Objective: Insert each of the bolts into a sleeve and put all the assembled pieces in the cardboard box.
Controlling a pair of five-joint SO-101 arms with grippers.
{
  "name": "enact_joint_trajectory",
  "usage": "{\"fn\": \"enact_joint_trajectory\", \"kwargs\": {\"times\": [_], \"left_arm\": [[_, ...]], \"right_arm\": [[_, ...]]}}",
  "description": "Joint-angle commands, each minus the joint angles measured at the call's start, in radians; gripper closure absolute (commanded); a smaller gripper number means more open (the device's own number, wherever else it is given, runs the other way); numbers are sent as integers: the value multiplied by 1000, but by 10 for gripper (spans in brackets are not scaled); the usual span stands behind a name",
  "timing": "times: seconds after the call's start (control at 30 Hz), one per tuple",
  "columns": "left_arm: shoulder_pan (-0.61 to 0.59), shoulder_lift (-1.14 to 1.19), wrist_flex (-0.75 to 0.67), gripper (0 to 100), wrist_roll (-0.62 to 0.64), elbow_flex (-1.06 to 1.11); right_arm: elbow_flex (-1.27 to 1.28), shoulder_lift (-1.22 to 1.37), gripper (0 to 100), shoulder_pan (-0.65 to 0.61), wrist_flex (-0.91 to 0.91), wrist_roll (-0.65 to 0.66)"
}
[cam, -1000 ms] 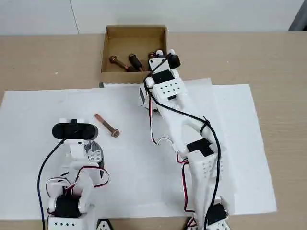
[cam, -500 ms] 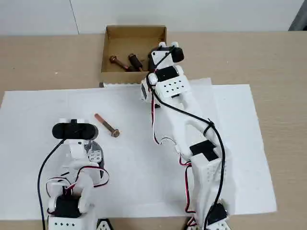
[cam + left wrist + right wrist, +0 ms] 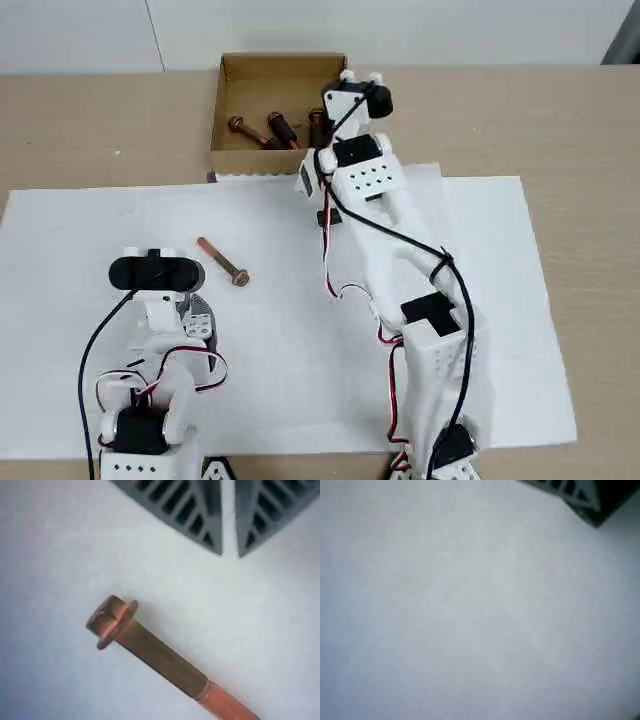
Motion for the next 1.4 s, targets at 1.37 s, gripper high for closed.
{"fn": "enact_joint_trajectory", "kwargs": {"times": [1.37], "left_arm": [[-3,-6,-23,994,-8,-4]], "right_arm": [[-37,39,681,12,1,-20]]}}
